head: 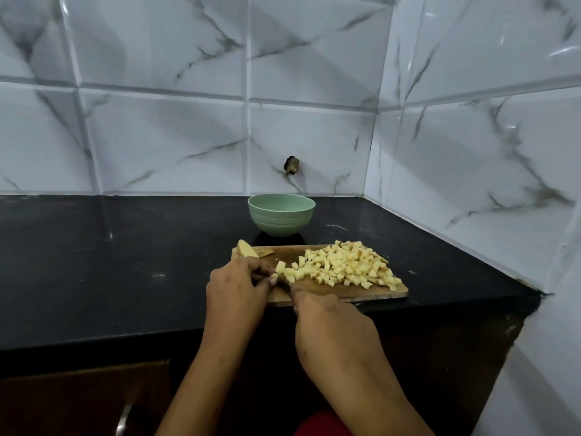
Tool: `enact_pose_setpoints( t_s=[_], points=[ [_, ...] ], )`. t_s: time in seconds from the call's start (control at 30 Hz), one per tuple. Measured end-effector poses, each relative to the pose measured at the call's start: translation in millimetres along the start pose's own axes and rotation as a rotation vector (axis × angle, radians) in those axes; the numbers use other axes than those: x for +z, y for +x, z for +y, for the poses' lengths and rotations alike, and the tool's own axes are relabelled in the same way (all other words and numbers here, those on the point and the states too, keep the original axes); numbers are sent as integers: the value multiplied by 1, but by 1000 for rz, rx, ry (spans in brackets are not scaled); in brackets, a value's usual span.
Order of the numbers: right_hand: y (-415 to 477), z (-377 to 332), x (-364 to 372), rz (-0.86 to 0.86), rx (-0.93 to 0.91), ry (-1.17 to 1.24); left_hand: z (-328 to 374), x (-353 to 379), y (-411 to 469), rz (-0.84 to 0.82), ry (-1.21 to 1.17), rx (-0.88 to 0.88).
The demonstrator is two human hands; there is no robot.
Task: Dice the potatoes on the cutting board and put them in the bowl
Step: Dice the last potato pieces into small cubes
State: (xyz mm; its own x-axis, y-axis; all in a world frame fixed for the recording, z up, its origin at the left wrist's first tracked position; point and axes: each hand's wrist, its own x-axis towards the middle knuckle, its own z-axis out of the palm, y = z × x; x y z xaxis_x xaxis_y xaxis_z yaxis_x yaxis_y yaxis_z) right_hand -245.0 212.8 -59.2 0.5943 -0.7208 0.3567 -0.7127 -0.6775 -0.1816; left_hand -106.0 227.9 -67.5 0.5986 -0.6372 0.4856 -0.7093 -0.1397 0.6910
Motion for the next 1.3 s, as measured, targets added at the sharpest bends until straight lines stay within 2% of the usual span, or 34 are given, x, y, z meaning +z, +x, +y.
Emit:
enact_pose_setpoints(
  t_s=[0.23, 0.37, 0.5, 0.8, 1.03, 1.3],
  points=[
    [5, 10, -6, 13, -6, 80, -4, 1, -2, 35, 29, -12],
    [3, 16, -13, 14, 54, 133, -5, -3, -3, -9, 14, -62],
    [-3, 12, -16, 47, 31, 203, -2, -6, 0, -77, 17, -86],
    [-3, 6, -11, 12, 49, 214, 1, -9, 3, -156, -97, -79],
    [-10, 7, -10, 17, 36, 222, -6, -20, 5, -295, -212, -125],
    [-12, 7, -16, 11, 16, 229, -8, -21, -1, -272, -211, -125]
  ],
)
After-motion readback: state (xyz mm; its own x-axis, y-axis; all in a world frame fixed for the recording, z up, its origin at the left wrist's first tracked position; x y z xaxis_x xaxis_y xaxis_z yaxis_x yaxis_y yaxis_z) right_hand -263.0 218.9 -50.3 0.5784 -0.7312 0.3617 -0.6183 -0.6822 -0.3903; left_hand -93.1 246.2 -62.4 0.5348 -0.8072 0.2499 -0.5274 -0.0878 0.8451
